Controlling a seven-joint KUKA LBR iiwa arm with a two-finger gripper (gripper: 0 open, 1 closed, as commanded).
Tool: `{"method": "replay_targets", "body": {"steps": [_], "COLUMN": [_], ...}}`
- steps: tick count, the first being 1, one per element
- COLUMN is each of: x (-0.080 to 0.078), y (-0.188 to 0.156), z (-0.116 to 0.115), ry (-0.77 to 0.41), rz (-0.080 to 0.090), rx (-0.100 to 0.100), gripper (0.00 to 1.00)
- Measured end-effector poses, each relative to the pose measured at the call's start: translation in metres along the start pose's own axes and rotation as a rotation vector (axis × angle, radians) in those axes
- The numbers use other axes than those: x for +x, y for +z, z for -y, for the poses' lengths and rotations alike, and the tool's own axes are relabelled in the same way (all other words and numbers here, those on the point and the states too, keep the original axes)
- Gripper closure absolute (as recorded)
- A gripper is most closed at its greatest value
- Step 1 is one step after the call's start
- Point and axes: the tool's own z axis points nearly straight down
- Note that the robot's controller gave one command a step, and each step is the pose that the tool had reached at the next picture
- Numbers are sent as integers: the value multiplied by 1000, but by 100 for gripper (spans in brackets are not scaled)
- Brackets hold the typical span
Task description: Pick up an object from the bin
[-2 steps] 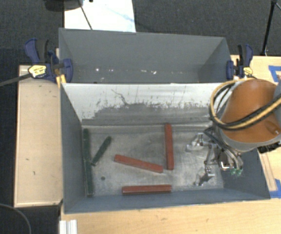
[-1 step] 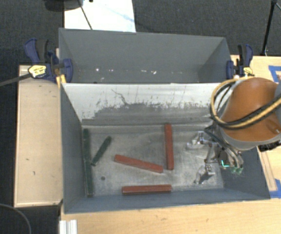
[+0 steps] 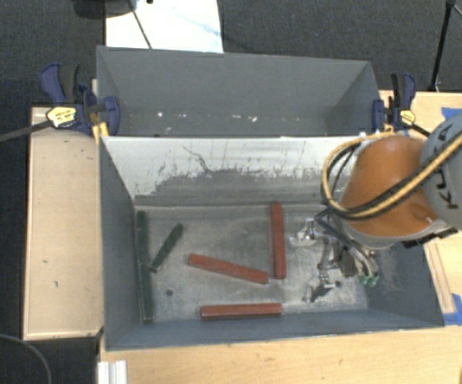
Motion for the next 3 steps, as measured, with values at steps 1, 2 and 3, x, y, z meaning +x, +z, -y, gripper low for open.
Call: {"method": "replay_targets", "body": {"steps": [1,2,3], "x": [-19,-19,-31], "y": [56,56,-84], "z": [-55,-55,-38], "ry": [-76,-77,-45], "rz": [6,6,-6], "rx": [-3,-3,-2], "gripper": [100,100,100]}}
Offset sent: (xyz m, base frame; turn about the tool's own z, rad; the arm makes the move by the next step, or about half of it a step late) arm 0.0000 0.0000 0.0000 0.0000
